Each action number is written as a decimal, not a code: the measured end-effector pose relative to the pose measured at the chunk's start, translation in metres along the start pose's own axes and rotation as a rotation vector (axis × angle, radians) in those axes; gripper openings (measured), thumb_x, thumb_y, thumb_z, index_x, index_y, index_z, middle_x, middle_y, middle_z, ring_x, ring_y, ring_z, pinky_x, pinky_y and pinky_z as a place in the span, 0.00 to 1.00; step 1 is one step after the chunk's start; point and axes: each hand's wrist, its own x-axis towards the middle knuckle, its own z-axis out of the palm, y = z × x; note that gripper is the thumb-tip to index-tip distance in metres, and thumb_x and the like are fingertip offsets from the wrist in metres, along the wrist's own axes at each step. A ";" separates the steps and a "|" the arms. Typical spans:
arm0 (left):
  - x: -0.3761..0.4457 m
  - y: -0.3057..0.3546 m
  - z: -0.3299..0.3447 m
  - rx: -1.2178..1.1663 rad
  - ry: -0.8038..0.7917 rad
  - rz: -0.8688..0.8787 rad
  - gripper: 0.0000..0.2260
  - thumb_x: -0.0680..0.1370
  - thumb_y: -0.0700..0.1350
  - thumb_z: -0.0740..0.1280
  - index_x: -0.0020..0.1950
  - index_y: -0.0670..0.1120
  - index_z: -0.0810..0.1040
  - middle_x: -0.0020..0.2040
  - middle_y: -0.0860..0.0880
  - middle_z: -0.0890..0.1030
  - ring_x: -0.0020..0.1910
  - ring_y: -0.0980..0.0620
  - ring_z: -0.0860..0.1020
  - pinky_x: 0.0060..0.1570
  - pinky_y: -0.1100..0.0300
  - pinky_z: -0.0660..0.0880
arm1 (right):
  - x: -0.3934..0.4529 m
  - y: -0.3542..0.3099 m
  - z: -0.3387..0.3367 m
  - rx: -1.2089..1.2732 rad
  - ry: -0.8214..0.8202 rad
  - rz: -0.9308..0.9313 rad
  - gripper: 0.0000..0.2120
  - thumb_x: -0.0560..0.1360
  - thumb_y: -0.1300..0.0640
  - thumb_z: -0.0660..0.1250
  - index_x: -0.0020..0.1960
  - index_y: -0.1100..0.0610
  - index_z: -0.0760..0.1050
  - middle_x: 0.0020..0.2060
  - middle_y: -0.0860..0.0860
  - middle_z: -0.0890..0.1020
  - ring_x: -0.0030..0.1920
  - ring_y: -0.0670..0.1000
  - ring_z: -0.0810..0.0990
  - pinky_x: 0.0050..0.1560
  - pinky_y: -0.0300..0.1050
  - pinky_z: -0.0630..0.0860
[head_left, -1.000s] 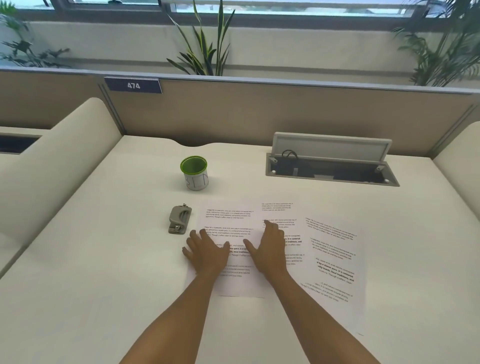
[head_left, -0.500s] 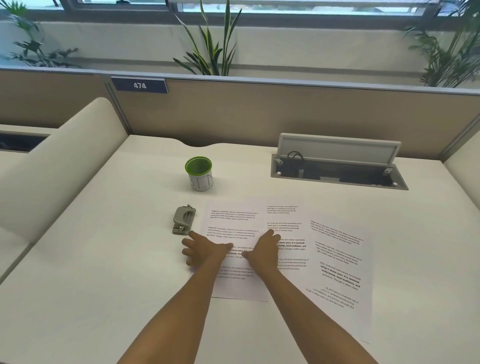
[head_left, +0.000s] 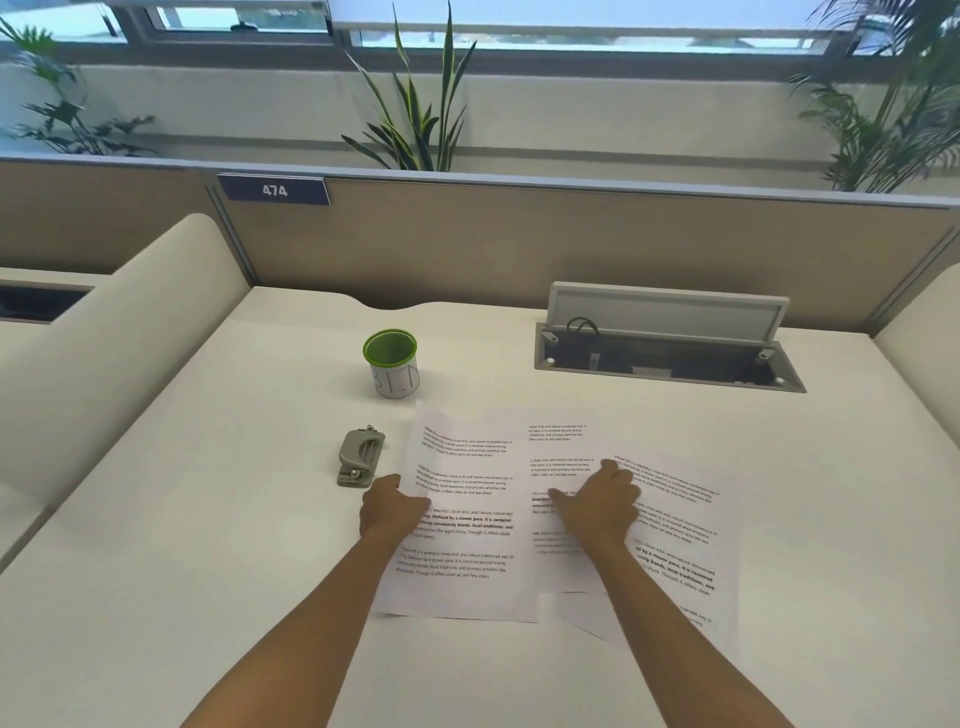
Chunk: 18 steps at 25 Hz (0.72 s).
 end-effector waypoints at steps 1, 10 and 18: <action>0.002 -0.004 -0.002 -0.057 -0.011 0.058 0.08 0.71 0.41 0.73 0.49 0.41 0.81 0.49 0.44 0.83 0.50 0.41 0.82 0.51 0.49 0.79 | 0.005 0.008 -0.005 -0.031 0.002 0.040 0.46 0.69 0.39 0.77 0.74 0.62 0.59 0.70 0.59 0.68 0.70 0.61 0.68 0.66 0.58 0.72; 0.009 -0.013 -0.014 -0.558 -0.258 0.113 0.12 0.74 0.35 0.74 0.56 0.46 0.82 0.52 0.48 0.87 0.53 0.45 0.85 0.57 0.48 0.80 | 0.013 0.014 -0.012 0.142 -0.079 0.098 0.45 0.68 0.51 0.82 0.73 0.65 0.58 0.70 0.62 0.67 0.66 0.66 0.75 0.62 0.58 0.76; 0.004 -0.006 0.002 -0.712 -0.322 0.050 0.15 0.75 0.35 0.73 0.61 0.39 0.81 0.57 0.42 0.85 0.57 0.40 0.83 0.62 0.43 0.77 | 0.015 0.035 -0.010 0.395 -0.089 -0.035 0.16 0.79 0.55 0.69 0.65 0.57 0.75 0.58 0.58 0.84 0.54 0.58 0.82 0.49 0.46 0.73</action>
